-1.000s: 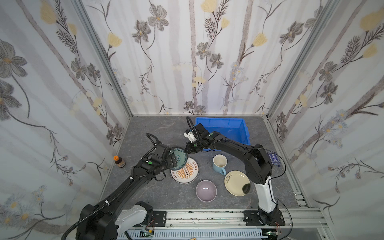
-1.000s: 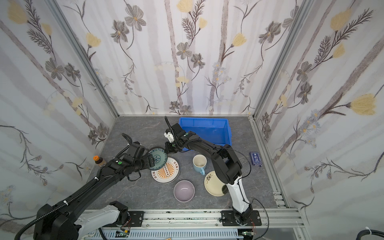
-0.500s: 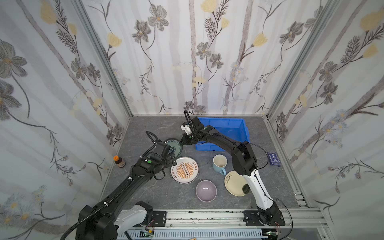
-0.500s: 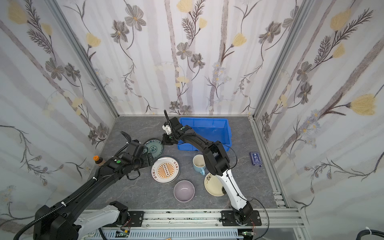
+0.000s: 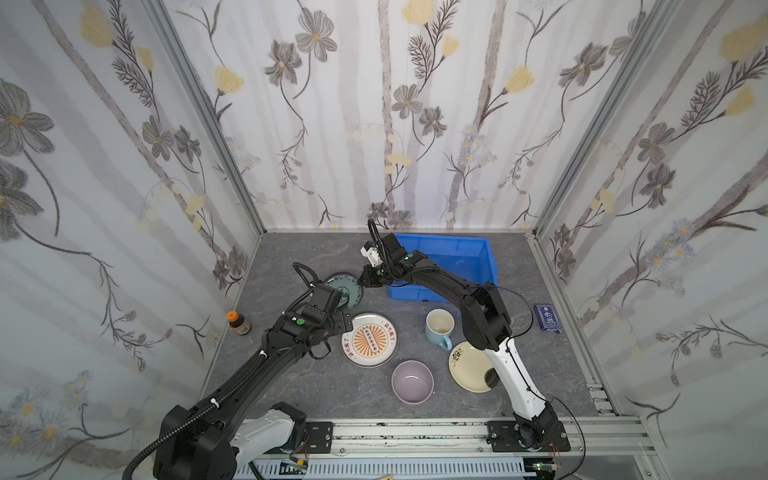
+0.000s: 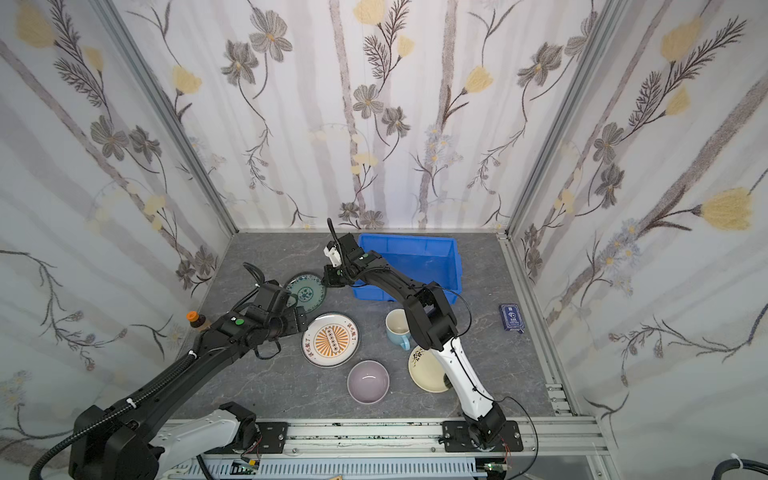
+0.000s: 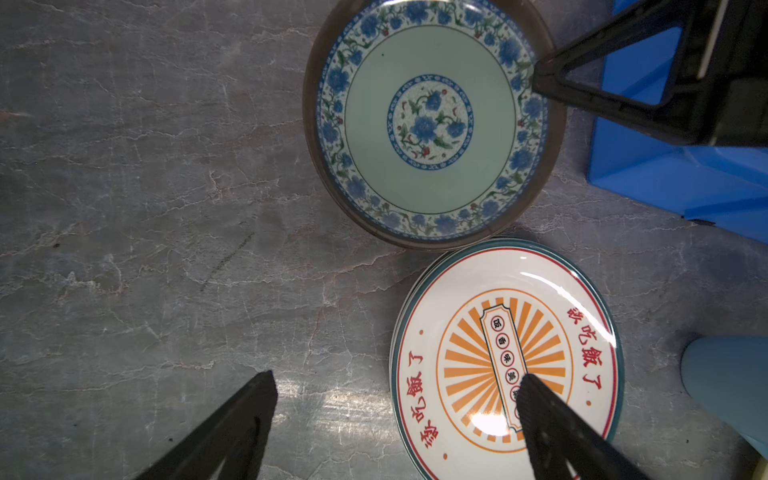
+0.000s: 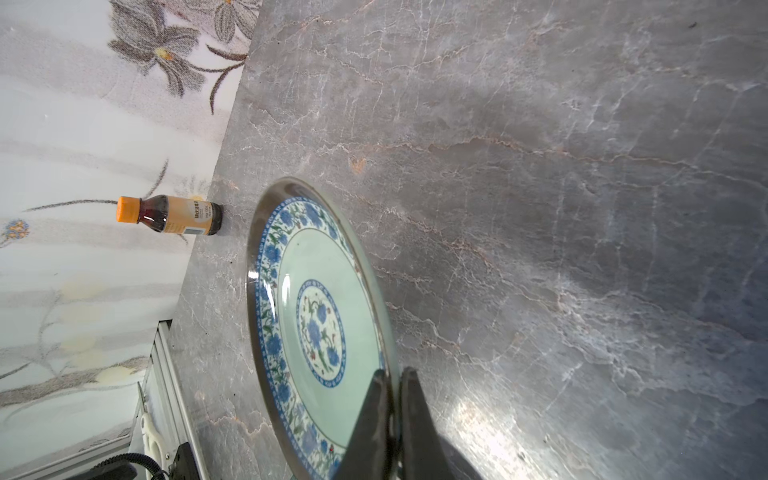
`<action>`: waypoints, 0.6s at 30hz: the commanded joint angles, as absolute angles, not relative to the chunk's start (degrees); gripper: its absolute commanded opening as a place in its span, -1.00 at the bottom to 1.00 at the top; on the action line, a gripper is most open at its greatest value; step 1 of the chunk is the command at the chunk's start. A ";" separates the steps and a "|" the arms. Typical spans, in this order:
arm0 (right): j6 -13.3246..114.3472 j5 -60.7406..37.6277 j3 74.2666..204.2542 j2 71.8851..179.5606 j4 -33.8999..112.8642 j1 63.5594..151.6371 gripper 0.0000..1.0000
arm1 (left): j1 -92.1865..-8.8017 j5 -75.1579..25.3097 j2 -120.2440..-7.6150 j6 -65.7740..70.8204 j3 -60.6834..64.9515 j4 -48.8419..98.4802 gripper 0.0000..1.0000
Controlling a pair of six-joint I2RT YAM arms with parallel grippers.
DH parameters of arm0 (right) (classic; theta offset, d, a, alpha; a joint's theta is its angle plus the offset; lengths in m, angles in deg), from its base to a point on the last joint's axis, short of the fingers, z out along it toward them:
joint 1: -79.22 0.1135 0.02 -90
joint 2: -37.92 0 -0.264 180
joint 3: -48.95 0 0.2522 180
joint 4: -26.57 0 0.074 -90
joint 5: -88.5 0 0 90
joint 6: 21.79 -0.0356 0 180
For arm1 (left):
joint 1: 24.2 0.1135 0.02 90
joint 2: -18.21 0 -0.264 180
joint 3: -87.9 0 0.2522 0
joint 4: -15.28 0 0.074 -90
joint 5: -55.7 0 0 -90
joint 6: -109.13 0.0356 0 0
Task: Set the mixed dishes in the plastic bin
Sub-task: 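Lift the blue-floral plate off the stack, carry it farther from robot, then lower the blue-floral plate onto the table and open the right gripper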
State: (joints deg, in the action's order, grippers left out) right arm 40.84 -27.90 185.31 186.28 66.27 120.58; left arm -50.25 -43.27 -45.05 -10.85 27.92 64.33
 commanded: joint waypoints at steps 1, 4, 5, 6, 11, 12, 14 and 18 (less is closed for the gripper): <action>41.31 -27.23 185.40 184.20 64.35 121.48 -0.82 | -50.22 -44.27 -44.56 -11.01 27.93 63.93 0.86; 41.20 -27.57 185.68 183.78 64.23 122.48 -0.82 | -50.22 -44.39 -43.59 -11.09 27.99 64.33 0.86; 41.18 -27.56 185.68 183.75 64.24 122.86 -0.82 | -50.22 -44.49 -43.16 -11.19 28.08 64.54 0.86; 41.23 -27.52 185.67 183.74 64.28 123.20 -0.82 | -50.22 -44.65 -42.52 -11.16 28.21 64.74 0.86; 40.17 -28.55 185.96 185.86 62.28 124.30 -0.80 | -50.21 -44.91 -40.31 -11.60 28.78 65.40 0.86; 39.90 -28.94 186.41 186.66 61.89 124.39 -0.80 | -50.21 -44.83 -39.95 -11.71 28.87 65.59 0.86; 39.44 -29.95 187.53 188.25 61.34 124.72 -0.81 | -50.22 -44.92 -39.17 -11.88 29.21 65.94 0.86; 38.69 -29.98 189.52 190.58 60.09 124.92 -0.82 | -50.22 -45.18 -37.54 -12.25 29.84 66.38 0.86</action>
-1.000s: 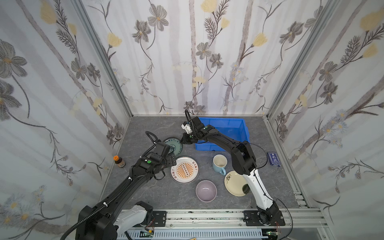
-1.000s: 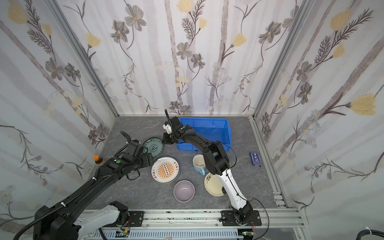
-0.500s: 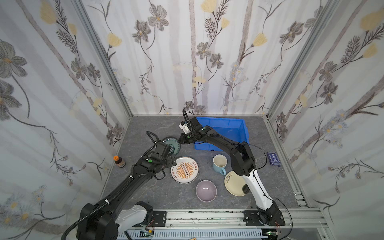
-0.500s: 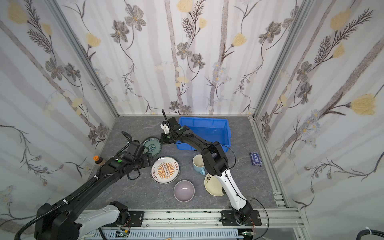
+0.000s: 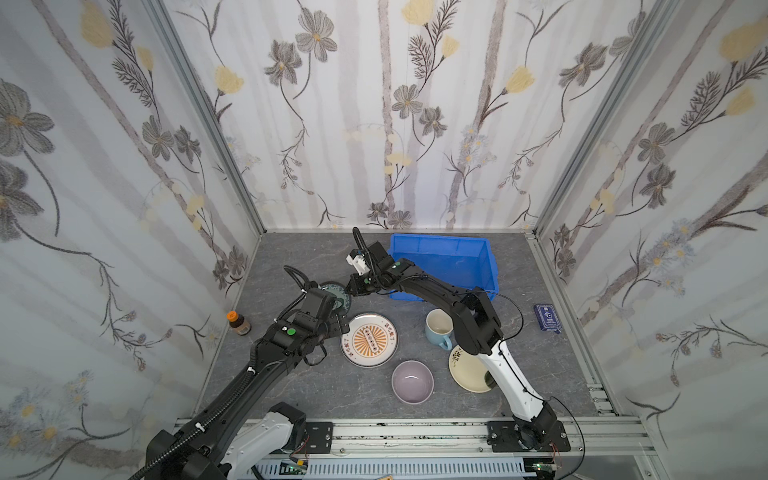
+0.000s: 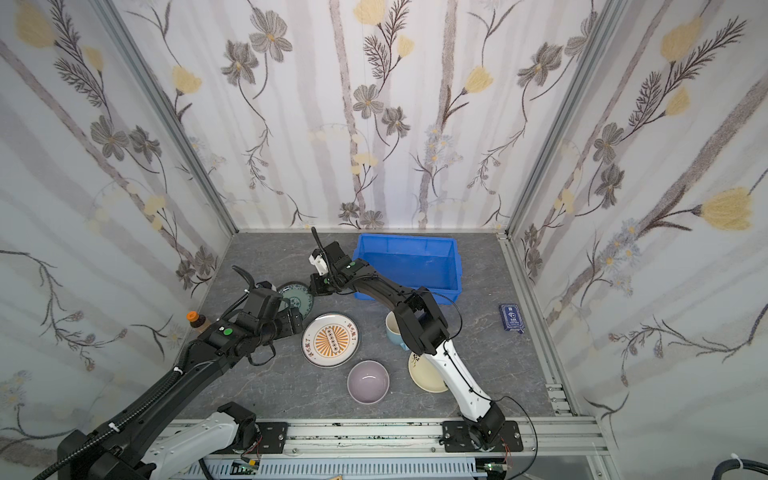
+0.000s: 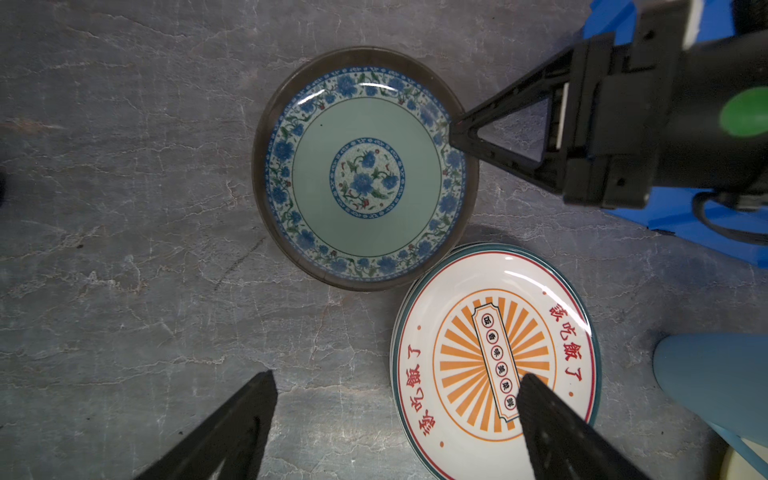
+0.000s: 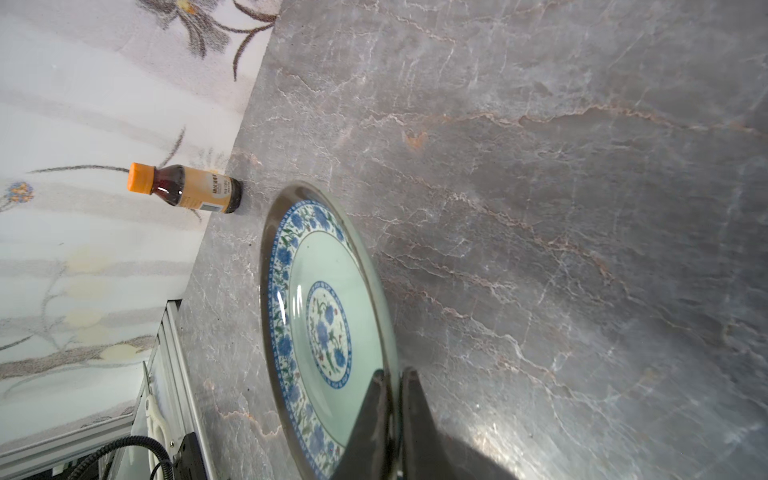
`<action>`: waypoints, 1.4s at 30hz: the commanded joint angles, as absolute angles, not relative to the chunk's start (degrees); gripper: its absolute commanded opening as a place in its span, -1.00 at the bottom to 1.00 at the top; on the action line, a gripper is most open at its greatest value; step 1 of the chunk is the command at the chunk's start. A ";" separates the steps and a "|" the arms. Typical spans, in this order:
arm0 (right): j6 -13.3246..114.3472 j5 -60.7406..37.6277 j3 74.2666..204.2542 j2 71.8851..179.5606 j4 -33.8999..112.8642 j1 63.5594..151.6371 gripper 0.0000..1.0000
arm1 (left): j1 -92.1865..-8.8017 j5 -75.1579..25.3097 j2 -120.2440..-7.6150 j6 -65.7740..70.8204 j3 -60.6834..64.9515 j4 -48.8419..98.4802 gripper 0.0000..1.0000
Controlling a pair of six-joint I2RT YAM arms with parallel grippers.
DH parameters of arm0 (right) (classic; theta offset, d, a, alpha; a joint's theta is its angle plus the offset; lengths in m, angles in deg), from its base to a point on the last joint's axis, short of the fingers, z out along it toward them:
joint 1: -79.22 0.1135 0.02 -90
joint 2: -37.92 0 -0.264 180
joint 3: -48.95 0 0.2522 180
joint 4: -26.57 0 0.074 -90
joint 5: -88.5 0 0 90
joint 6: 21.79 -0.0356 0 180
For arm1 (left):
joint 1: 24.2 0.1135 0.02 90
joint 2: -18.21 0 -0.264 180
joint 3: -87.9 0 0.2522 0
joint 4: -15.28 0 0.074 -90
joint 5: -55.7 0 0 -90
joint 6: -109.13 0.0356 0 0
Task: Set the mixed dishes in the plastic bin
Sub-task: 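Lower the blue-floral plate onto the table and open the right gripper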
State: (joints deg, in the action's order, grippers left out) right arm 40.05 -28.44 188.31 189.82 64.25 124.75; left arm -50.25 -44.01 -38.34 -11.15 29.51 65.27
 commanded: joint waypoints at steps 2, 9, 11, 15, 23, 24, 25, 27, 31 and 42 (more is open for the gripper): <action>38.22 -30.31 189.68 191.24 58.62 124.92 -0.81 | -50.20 -45.35 -37.17 -12.27 29.84 66.62 0.86; 37.86 -29.65 191.36 193.59 58.50 124.92 -0.75 | -50.18 -45.55 -37.32 -12.23 29.57 67.35 0.87; 37.84 -29.40 191.38 194.05 58.53 124.92 -0.73 | -50.15 -45.52 -37.43 -12.19 29.49 67.45 0.87; 37.93 -29.11 191.38 194.95 59.26 124.66 -0.73 | -50.13 -45.53 -37.42 -12.18 29.49 67.80 0.87; 37.92 -29.37 191.34 195.76 59.49 123.53 -0.66 | -50.13 -45.28 -38.12 -12.16 29.57 67.44 0.87; 37.96 -29.45 191.38 195.81 59.70 123.40 -0.63 | -50.15 -45.28 -38.12 -12.18 29.66 67.43 0.87; 38.17 -29.40 191.38 195.95 59.90 123.36 -0.57 | -50.13 -45.25 -38.12 -12.29 29.76 67.45 0.87; 38.83 -28.83 191.34 195.82 60.59 123.25 -0.54 | -50.13 -45.37 -37.97 -12.31 29.92 67.36 0.87; 40.09 -28.00 191.38 194.55 62.01 123.34 -0.49 | -50.13 -45.41 -37.94 -12.38 30.10 67.26 0.87; 43.09 -27.65 191.18 190.18 67.14 123.25 -0.52 | -50.17 -44.63 -36.33 -13.46 30.99 67.79 0.86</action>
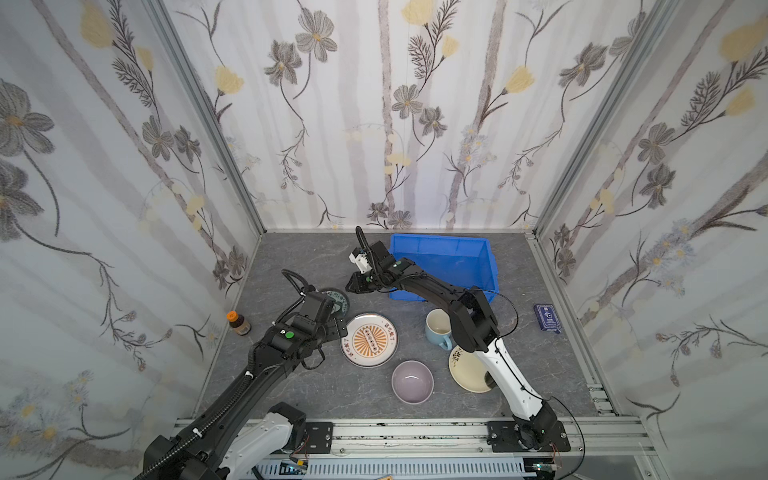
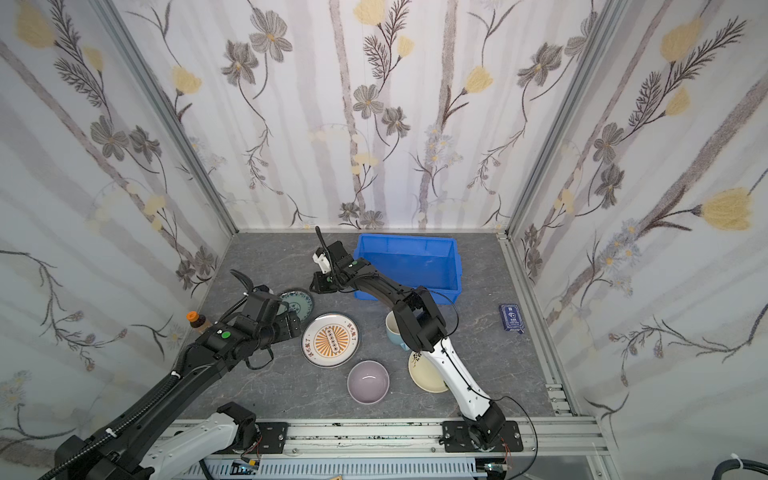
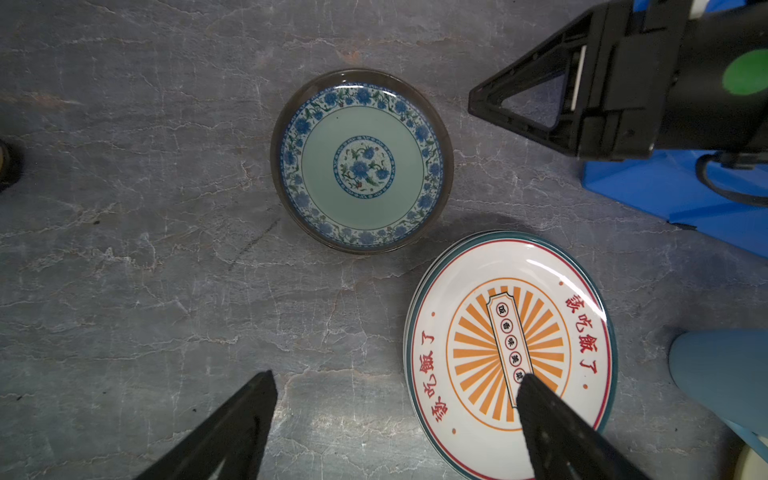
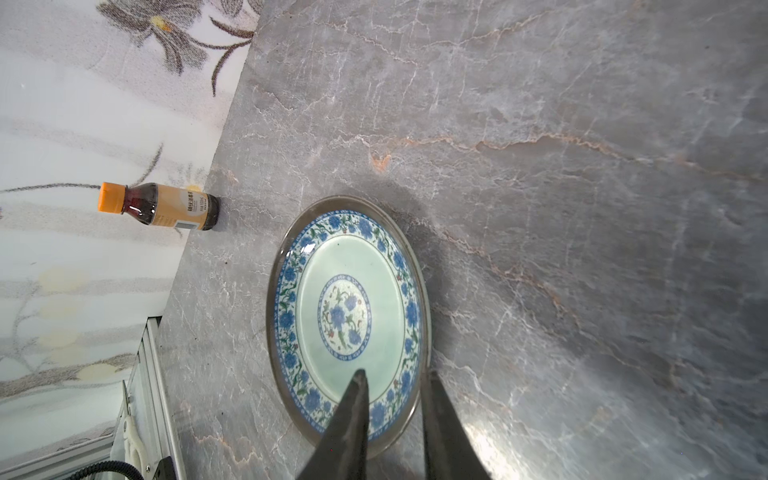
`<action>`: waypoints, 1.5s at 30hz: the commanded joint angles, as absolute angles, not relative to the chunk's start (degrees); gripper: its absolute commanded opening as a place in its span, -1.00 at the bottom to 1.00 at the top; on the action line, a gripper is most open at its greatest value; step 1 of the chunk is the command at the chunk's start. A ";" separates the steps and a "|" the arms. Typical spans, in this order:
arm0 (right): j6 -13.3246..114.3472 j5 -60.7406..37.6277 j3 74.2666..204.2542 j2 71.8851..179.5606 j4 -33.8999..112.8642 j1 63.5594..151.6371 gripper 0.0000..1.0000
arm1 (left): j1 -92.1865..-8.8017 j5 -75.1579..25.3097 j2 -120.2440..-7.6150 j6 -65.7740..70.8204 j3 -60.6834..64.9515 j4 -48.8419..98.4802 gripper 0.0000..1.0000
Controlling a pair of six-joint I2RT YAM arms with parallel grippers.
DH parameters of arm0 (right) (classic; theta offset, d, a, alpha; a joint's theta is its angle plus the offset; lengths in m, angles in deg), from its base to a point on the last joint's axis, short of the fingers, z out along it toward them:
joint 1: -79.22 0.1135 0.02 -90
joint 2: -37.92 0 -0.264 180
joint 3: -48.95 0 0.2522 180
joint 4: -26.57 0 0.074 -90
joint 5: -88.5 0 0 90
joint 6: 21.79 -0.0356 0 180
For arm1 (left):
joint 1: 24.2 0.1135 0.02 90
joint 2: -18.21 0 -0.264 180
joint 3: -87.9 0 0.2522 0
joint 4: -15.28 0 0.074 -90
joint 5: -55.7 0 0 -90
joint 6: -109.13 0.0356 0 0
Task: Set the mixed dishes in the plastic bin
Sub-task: 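Lower the blue-floral plate onto the table and open the right gripper, then move right gripper to the white sunburst plate rim while left gripper lowers to it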
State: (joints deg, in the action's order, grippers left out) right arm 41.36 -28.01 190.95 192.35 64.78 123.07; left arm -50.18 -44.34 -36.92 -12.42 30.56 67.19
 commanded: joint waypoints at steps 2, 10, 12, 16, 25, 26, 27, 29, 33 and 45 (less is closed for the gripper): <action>44.41 -26.52 189.24 187.01 68.64 123.36 -0.52 | -50.22 -43.75 -36.19 -13.78 31.41 67.80 0.86; 46.80 -19.25 162.87 164.98 67.53 123.16 -0.50 | -50.74 -38.91 -39.29 -15.29 32.56 66.47 0.74; 46.09 -18.90 155.58 160.57 65.57 123.25 -0.50 | -50.92 -37.79 -39.26 -16.14 33.54 65.23 0.64; 44.60 -16.74 144.56 155.07 62.01 123.16 -0.51 | -51.86 -37.67 -41.20 -16.64 34.44 64.54 0.39; 42.64 -14.63 137.29 153.50 59.88 123.05 -0.54 | -54.34 -39.30 -46.18 -17.28 34.15 62.68 0.31; 42.65 -14.54 137.16 153.48 59.95 123.03 -0.54 | -54.43 -39.31 -46.61 -17.26 34.14 62.32 0.31; 42.68 -14.46 137.07 153.50 60.17 123.08 -0.55 | -54.44 -39.26 -47.33 -17.09 34.07 62.00 0.31; 42.63 -14.17 136.89 153.72 60.52 123.08 -0.55 | -54.44 -39.35 -48.67 -16.84 33.75 61.63 0.31; 42.79 -13.82 137.44 154.74 61.63 123.09 -0.56 | -54.40 -38.86 -50.81 -16.64 33.81 60.27 0.26; 43.38 -10.62 142.68 158.24 66.74 125.51 -0.57 | -54.54 -38.29 -51.69 -16.03 35.43 57.14 0.09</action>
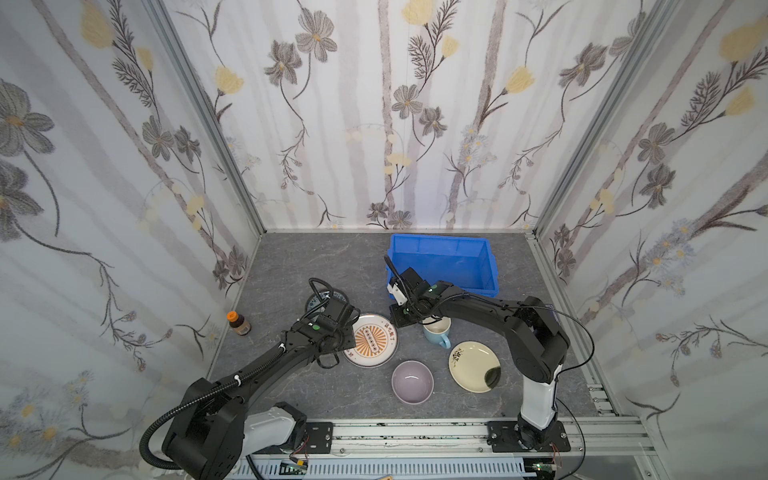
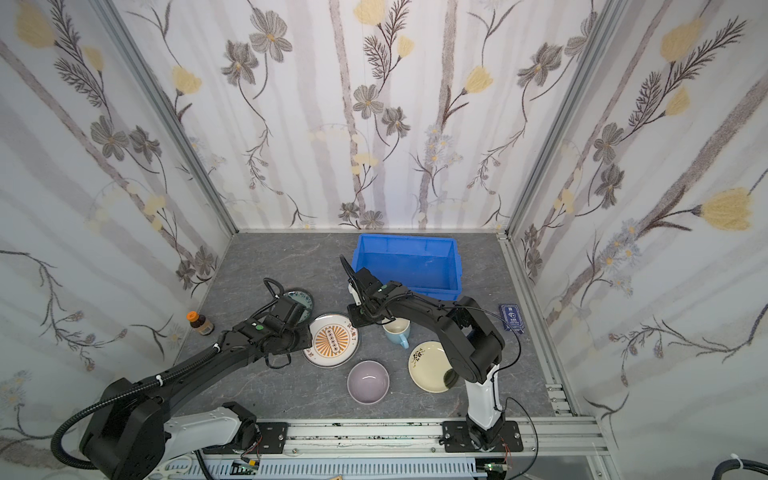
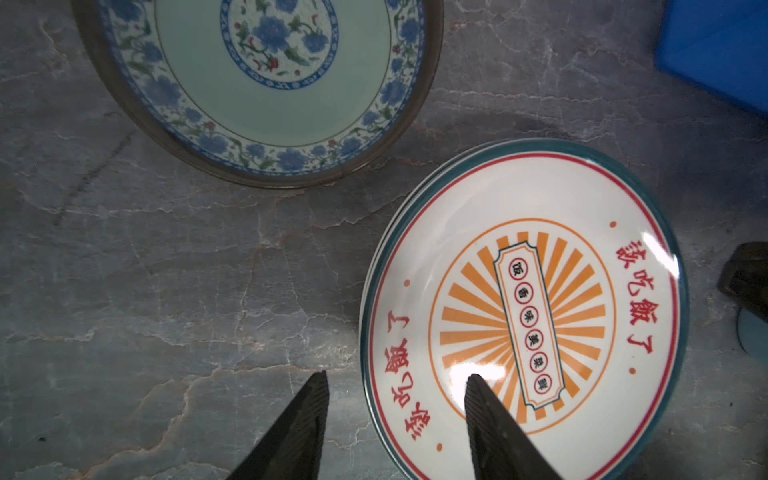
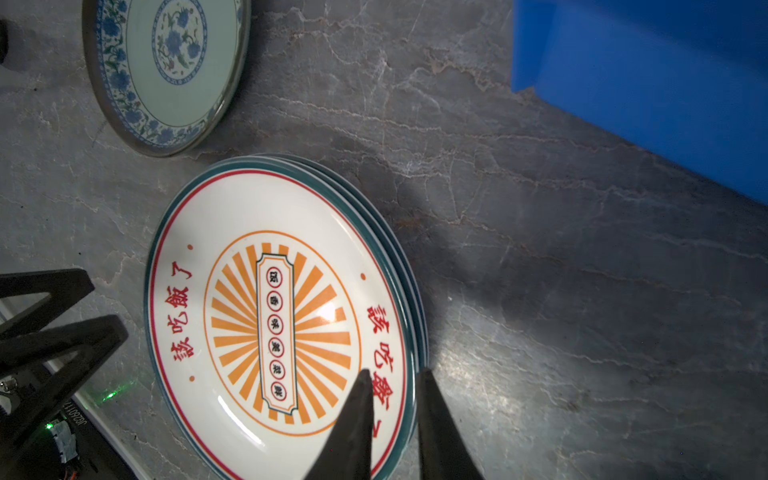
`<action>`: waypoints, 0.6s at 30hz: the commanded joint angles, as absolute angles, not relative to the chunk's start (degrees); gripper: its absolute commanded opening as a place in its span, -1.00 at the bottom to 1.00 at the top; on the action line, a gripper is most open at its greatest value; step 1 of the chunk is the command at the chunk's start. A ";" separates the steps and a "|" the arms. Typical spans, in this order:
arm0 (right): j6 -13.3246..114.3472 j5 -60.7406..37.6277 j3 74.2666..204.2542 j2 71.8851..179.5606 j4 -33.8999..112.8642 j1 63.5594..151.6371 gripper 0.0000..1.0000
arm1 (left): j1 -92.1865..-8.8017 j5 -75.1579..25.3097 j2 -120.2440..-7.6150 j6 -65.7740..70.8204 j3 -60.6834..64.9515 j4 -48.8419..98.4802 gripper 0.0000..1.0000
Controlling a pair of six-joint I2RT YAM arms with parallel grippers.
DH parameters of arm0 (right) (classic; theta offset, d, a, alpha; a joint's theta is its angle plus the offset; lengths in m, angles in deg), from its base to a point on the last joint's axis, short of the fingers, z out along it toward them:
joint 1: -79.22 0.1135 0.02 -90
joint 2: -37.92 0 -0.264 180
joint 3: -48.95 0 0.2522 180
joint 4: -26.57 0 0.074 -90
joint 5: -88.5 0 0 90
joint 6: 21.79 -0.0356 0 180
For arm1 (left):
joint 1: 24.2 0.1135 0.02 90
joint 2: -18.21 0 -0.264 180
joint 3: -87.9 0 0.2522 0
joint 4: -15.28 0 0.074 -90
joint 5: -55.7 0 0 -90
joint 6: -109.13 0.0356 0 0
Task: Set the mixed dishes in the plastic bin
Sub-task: 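Move right gripper to the white sunburst plate rim while left gripper lowers to it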
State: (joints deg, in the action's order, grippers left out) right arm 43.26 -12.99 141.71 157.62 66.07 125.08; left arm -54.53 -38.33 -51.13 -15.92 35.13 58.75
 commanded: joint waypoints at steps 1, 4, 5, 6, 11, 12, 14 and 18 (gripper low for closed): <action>43.32 -10.38 142.79 158.11 66.82 125.62 -0.57 | -54.53 -37.96 -52.00 -15.95 35.53 56.85 0.09; 43.13 -9.62 142.97 157.78 67.13 125.53 -0.57 | -54.53 -37.46 -52.27 -15.85 35.73 56.29 0.09; 43.15 -9.18 143.02 157.74 67.37 125.38 -0.56 | -54.53 -37.46 -52.18 -15.72 35.74 56.20 0.09; 43.08 -8.92 143.01 157.71 67.55 125.23 -0.57 | -54.53 -37.43 -52.12 -15.54 35.71 56.17 0.09; 43.16 -9.61 143.14 157.06 67.97 124.74 -0.54 | -54.53 -37.72 -51.58 -15.13 35.53 56.82 0.09; 43.21 -10.14 143.49 157.08 68.14 124.83 -0.52 | -54.52 -37.85 -51.49 -15.15 35.63 56.86 0.10; 43.25 -9.63 144.01 157.47 68.94 125.42 -0.51 | -54.57 -38.22 -51.22 -15.28 35.90 56.84 0.12; 43.08 -9.59 144.07 158.52 69.25 126.14 -0.50 | -54.53 -38.24 -51.31 -15.24 36.43 56.21 0.12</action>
